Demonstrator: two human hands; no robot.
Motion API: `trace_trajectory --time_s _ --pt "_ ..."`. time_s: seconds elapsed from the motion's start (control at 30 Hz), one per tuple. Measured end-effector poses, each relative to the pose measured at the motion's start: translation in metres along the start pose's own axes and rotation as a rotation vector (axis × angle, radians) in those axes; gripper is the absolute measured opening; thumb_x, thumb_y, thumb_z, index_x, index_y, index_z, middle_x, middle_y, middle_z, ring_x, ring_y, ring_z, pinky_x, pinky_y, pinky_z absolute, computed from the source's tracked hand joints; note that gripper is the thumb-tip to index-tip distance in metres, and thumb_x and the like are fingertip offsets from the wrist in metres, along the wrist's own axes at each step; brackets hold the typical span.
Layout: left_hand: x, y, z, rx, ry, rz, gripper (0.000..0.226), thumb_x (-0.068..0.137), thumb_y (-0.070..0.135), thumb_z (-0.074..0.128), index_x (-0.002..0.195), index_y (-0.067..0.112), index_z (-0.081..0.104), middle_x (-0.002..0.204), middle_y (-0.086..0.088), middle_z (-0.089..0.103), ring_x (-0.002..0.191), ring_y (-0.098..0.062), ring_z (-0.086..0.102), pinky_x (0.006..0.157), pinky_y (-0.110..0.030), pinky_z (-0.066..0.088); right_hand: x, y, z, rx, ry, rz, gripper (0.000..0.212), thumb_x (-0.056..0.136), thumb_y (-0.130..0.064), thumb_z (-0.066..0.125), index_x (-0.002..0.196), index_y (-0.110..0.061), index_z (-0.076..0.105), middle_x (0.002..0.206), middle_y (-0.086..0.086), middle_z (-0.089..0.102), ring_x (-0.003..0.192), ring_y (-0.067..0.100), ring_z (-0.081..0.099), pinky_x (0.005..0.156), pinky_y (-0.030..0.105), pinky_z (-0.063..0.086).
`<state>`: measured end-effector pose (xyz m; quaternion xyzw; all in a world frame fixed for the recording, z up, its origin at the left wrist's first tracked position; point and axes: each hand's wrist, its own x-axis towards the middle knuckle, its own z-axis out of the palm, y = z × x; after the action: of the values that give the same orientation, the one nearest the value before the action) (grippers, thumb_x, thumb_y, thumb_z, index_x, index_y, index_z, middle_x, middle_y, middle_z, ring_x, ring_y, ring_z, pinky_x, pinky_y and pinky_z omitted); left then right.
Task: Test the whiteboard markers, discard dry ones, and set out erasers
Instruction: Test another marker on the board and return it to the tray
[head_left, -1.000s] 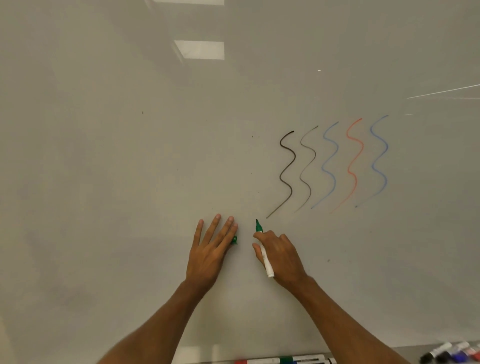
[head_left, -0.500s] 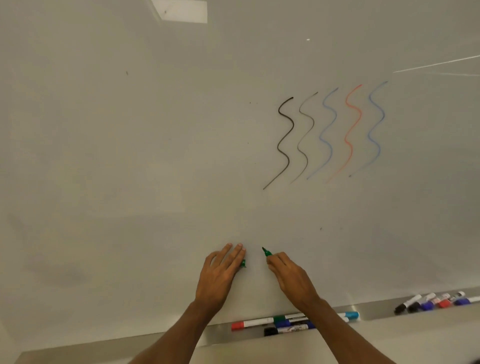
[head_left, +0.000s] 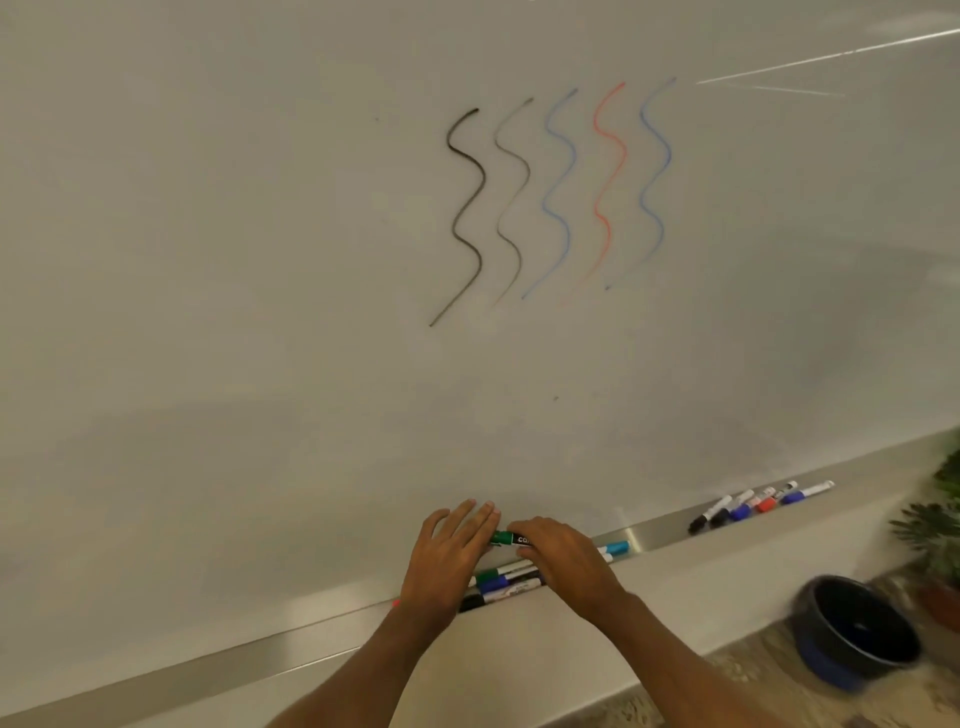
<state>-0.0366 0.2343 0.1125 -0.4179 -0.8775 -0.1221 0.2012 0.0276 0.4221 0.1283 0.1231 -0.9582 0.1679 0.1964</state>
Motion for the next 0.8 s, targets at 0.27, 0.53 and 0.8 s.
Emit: trace_trajectory --time_s 0.27,0.53,0.8 --pt "0.038 0.076 0.045 -0.111 -0.173 0.063 0.062 0.05 0.023 0.096 0.104 0.025 0.066 0.094 0.01 0.071 0.073 -0.007 0.064 0.071 -0.018 0.04 -0.059 0.056 -0.023 0.064 0.01 0.221 0.029 0.091 -0.014 0.059 0.12 -0.011 0.062 0.112 0.007 0.066 0.103 0.022 0.061 0.087 0.025 0.045" --pt "0.083 0.183 0.096 -0.217 -0.252 0.073 0.034 0.097 0.012 0.055 0.13 0.015 0.056 0.127 -0.007 0.062 0.106 -0.025 0.06 0.091 -0.033 0.047 -0.135 0.131 -0.063 0.069 -0.011 0.375 0.026 0.092 -0.011 0.057 0.117 -0.009 0.063 0.104 0.01 0.068 0.095 0.023 0.061 0.087 0.03 0.047" --pt "0.124 0.299 0.15 -0.34 -0.42 0.097 0.034 0.1 0.031 0.05 0.133 0.022 0.051 0.128 0.002 0.06 0.109 -0.018 0.057 0.097 -0.027 0.037 -0.222 0.212 -0.096 -0.083 -0.116 0.578 0.029 0.096 -0.021 0.051 0.123 -0.019 0.061 0.118 0.001 0.065 0.105 0.019 0.058 0.093 0.03 0.039"
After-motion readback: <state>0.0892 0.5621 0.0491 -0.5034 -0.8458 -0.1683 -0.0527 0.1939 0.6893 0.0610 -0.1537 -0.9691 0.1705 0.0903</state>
